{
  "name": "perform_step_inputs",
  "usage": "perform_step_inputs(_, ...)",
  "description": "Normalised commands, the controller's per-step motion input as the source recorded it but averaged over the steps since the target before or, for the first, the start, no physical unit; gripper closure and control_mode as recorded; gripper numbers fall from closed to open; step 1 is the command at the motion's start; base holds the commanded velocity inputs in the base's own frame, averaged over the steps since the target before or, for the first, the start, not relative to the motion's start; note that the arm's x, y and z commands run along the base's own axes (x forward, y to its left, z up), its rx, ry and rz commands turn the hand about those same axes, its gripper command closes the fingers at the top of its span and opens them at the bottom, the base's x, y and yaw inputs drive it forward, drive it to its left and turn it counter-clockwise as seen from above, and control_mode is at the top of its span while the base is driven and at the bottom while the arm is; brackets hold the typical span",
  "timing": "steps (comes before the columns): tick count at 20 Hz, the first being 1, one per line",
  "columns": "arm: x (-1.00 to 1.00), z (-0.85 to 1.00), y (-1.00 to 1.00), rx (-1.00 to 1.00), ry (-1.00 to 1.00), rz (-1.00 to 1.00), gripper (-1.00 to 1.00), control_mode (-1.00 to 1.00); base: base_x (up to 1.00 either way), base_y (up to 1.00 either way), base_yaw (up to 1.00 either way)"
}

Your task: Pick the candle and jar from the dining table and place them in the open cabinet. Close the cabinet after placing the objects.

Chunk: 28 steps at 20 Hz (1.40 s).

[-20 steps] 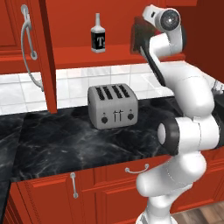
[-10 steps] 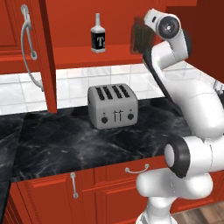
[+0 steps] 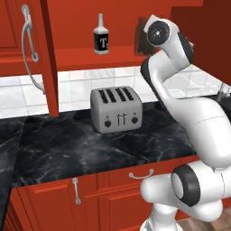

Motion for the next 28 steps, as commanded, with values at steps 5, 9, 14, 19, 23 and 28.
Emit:
perform_step_inputs(5, -0.68, -0.47, 0.0, 0.0, 0.01, -0.17, -1.0, -1.0, 0.0, 0.0, 0.0)
perform_step_inputs(9, -0.44, -0.29, 0.02, 0.0, 0.04, -0.13, -1.0, -1.0, 0.0, 0.0, 0.0)
perform_step_inputs(14, -0.01, 0.0, 0.01, 0.0, 0.01, -0.02, -1.0, -1.0, 0.0, 0.0, 0.0)
perform_step_inputs(19, -0.05, 0.0, 0.02, 0.0, -0.01, 0.0, -1.0, -1.0, 0.0, 0.0, 0.0)
perform_step_inputs(23, -0.14, 0.0, 0.02, -0.01, -0.04, 0.0, -1.0, 1.0, -0.64, 0.05, -0.07)
perform_step_inputs(28, 0.0, 0.0, 0.0, 0.0, 0.0, 0.0, -1.0, 1.0, -1.0, 0.01, -0.23)
